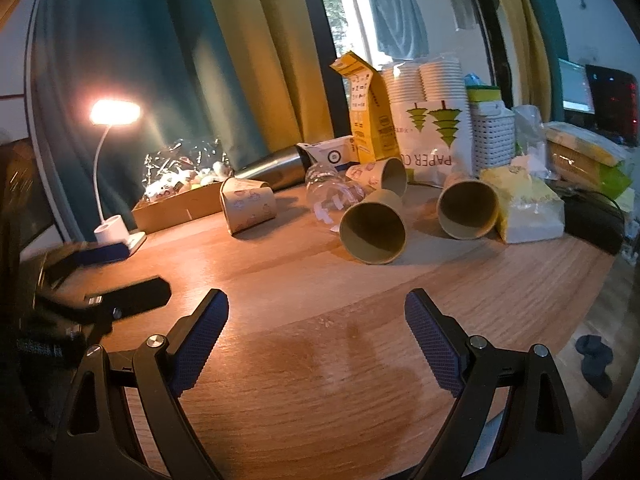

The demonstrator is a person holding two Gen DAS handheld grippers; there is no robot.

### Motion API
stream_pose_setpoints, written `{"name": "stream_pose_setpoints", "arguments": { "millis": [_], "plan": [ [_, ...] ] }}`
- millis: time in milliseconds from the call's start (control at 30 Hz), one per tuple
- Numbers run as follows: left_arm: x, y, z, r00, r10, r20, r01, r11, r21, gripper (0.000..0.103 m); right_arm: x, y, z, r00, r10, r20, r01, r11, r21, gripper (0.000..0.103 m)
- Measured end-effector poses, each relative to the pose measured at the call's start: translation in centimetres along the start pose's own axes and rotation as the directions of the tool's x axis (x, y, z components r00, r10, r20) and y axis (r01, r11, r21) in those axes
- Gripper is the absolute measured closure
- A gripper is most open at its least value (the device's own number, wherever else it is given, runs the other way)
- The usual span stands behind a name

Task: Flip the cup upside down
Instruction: 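Move the left tool toward the bamboo-drawing paper cup lying on its side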

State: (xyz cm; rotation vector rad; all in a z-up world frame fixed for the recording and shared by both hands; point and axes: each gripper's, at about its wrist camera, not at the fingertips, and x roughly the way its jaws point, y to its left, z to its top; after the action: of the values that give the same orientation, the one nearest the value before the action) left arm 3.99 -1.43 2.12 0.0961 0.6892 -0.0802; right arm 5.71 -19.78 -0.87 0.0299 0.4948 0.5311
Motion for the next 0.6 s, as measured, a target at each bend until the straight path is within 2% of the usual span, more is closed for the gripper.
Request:
{"name": "stream_pose_setpoints", "arguments": {
  "millis": [100,200,333,400,433,500,600],
  "plan": [
    [0.2,1.5,3.3,0.999,0.044,-0.03,-0.042,0.997,0.066,0.003,1.0,-0.5,1.0,0.999,0.023,-0.03,-0.023,1.0,-0.008,0.011],
    [1.5,4.1,7.6,0.99,0.125,-0.072,-0.111,0.978,0.177,0.003,2.4,-1.0,1.9,0.996,0.052,-0.068,-0.053,0.999,-0.007,0.011],
    [4.6,7.8,12.8,0.977,0.134,-0.165,-0.089,0.963,0.256,0.003,4.7,-1.3,2.8,0.988,0.104,-0.115,-0.104,0.995,0.0,0.011],
    [6.6,9.5,15.1,0.97,0.165,-0.177,-0.109,0.951,0.29,0.003,5.8,-1.3,3.1,0.983,0.125,-0.132,-0.126,0.992,0.003,0.011],
    [7.9,10.2,16.1,0.965,0.161,-0.205,-0.092,0.947,0.308,0.003,6.4,-1.3,3.2,0.981,0.135,-0.142,-0.135,0.991,0.005,0.011],
    [10.9,11.0,17.3,0.951,0.175,-0.255,-0.07,0.925,0.374,0.003,7.3,-1.5,3.4,0.976,0.152,-0.154,-0.152,0.988,0.014,0.011],
    [15.5,11.3,18.1,0.926,0.255,-0.279,-0.082,0.855,0.511,0.003,8.3,-2.1,3.6,0.974,0.171,-0.148,-0.166,0.985,0.043,0.011]
  ]
}}
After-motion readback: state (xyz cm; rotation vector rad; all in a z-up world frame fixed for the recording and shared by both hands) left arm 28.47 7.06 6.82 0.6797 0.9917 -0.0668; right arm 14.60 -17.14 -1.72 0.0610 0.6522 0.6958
